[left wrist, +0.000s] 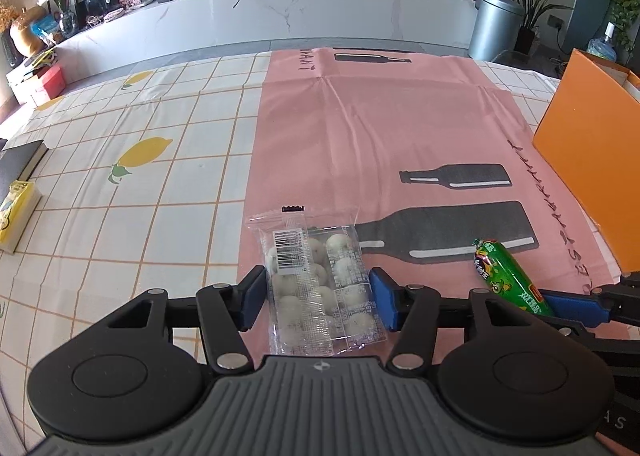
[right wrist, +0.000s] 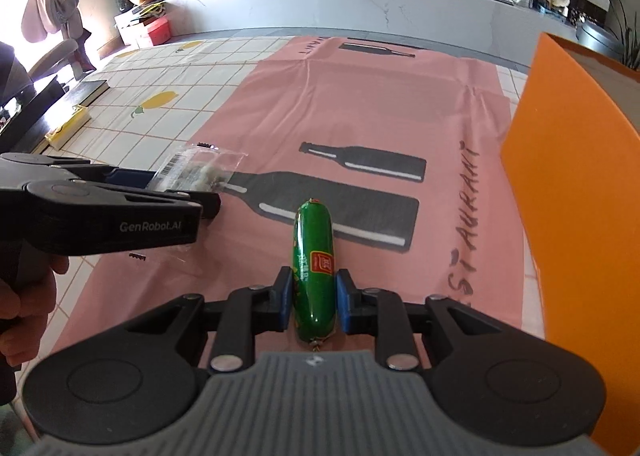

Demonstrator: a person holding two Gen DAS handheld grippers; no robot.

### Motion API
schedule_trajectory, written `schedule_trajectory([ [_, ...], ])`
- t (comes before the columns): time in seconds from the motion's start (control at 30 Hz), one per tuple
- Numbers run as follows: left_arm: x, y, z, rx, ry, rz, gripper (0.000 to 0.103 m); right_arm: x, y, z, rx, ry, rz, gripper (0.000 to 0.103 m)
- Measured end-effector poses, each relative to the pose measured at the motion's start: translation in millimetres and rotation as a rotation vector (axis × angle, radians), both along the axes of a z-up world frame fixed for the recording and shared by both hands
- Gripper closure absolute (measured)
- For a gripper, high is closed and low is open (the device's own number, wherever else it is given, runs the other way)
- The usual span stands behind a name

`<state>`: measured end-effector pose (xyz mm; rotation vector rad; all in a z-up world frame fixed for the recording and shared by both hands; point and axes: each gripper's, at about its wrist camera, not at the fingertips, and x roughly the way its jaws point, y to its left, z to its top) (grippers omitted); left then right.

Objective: Organize snacks
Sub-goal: 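Carry the egg tray and green sausage over the orange box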

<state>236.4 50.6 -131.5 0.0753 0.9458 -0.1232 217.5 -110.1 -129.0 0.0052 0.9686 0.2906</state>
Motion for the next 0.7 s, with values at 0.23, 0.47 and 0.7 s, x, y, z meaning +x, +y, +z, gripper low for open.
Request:
schedule_trajectory([
  [0.23, -22.3, -11.5, 9.6, -0.066, 0.066, 0.032, 0.041, -31.5, -18.4, 5.4, 0.069, 0.063, -0.076, 0.084],
  [0.47, -54.6, -26.3, 44.0, -0.134, 0.059, 0.039, 0.041, -77.1, -44.8, 35.3, 0.153, 0.015, -0.158, 0.084],
  [0.7, -88.7, -45.2, 95.4, -0.237, -0.007, -0.012, 0.041, -130.0, -72.8, 75.5, 0.217, -0.104, -0.2, 0.084],
])
